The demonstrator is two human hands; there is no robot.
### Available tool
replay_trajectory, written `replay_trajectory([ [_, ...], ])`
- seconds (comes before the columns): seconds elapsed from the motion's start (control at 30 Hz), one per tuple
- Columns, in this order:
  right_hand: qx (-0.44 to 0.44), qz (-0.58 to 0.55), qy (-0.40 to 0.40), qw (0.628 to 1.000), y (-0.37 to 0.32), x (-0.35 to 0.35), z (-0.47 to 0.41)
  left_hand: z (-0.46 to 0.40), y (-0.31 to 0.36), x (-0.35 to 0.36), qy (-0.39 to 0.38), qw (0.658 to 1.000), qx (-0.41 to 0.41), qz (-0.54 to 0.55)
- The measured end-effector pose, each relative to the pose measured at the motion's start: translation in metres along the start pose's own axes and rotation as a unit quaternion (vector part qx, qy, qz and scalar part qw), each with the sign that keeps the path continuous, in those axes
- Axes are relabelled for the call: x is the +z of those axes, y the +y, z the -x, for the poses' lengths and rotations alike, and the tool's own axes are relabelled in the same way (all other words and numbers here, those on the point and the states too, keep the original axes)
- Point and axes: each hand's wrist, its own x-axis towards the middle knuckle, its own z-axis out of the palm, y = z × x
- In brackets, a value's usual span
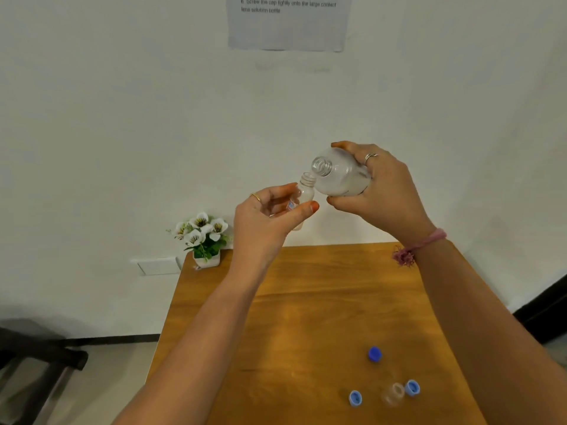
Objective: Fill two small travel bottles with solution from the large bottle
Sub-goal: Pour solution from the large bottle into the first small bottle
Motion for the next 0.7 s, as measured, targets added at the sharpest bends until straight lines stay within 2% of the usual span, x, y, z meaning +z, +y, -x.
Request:
replay_trajectory([
  [0.7, -0.074, 0.118, 0.015, 0.99, -0.011, -0.02, -0.013, 0.0, 0.016, 0.003, 0.007, 1.0, 0.006, 0.015],
])
